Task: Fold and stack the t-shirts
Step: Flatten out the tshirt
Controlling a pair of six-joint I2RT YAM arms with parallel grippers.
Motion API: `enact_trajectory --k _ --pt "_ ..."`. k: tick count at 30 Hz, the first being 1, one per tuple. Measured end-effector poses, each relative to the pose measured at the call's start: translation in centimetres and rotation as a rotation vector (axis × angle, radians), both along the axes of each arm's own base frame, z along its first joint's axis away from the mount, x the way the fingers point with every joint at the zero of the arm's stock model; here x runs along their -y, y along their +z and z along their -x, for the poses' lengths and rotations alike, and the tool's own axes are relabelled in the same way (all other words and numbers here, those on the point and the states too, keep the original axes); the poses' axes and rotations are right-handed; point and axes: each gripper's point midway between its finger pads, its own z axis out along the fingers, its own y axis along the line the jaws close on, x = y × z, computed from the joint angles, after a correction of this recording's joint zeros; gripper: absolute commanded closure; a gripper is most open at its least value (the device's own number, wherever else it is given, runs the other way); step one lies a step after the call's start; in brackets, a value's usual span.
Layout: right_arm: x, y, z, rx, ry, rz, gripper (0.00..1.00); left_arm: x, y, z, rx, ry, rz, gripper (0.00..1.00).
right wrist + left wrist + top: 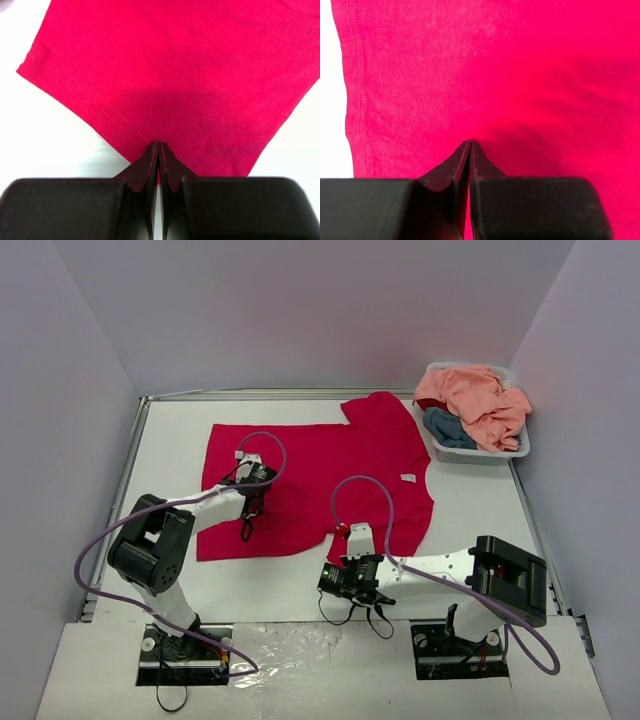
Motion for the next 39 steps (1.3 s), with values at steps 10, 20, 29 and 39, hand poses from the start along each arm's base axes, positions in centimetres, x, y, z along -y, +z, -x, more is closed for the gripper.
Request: enact_trajectory --k 10,20,29,39 --pt "-0.4 0.0 1.7 -0.030 -0.033 -0.048 1.00 -0.4 0.0 0.3 -0.012 0.006 -0.019 0.98" --pt "0.5 0.1 5.3 -0.183 -0.088 -0.137 1.00 -0.6 0.0 0.5 -0.021 0.007 -0.027 0.98" --pt "2.2 0.0 6.6 -0.234 -0.128 -0.104 1.00 -0.6 0.0 0.6 -0.024 0.007 -0.029 0.98" --pt "3.3 0.3 7.1 -0.245 -0.131 -0.070 1.00 -0.6 0.0 0.6 -0.026 0.007 -0.029 0.98"
